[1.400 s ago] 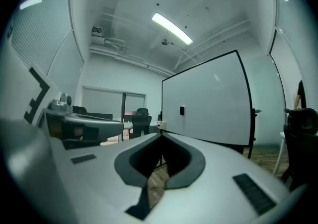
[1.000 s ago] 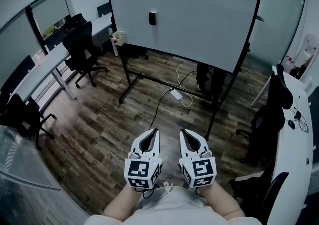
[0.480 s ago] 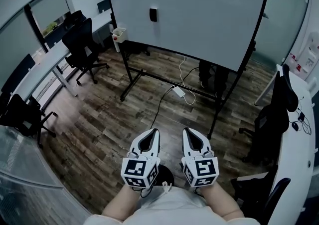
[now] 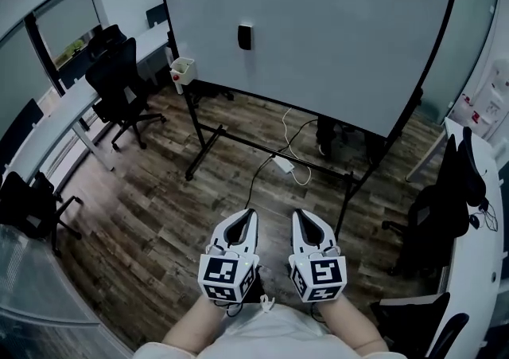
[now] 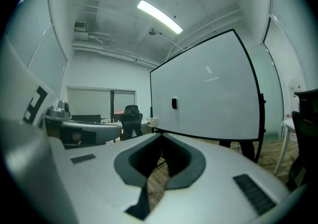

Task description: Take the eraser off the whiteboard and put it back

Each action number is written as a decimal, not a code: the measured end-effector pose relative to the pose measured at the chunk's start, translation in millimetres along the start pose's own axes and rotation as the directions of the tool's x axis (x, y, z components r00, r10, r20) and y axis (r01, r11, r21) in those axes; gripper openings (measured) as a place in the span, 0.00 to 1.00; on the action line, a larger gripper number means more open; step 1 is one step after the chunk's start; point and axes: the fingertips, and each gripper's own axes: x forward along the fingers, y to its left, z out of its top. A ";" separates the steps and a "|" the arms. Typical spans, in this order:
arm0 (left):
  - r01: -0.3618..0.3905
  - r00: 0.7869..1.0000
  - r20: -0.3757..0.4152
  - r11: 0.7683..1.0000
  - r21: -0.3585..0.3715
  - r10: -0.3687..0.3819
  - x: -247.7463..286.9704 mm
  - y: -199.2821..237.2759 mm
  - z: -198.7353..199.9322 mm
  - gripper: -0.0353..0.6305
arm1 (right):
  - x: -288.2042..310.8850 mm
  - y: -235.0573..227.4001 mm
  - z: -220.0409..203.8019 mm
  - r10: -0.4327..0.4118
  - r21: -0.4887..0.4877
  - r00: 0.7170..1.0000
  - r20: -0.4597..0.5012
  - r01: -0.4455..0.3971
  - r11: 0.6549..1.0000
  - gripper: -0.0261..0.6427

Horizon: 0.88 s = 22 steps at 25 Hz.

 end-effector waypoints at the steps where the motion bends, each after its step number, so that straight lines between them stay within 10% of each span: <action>1: 0.007 1.000 0.003 1.000 -0.002 -0.007 12.7 13.4 4.6 0.08 | 17.0 -1.6 3.0 -0.010 -0.001 1.000 -0.001 0.010 1.000 0.08; 22: 0.075 0.997 0.007 0.996 0.044 -0.076 265.0 246.5 91.9 0.08 | 342.4 -32.6 70.8 -0.069 0.009 0.998 -0.002 0.069 0.998 0.08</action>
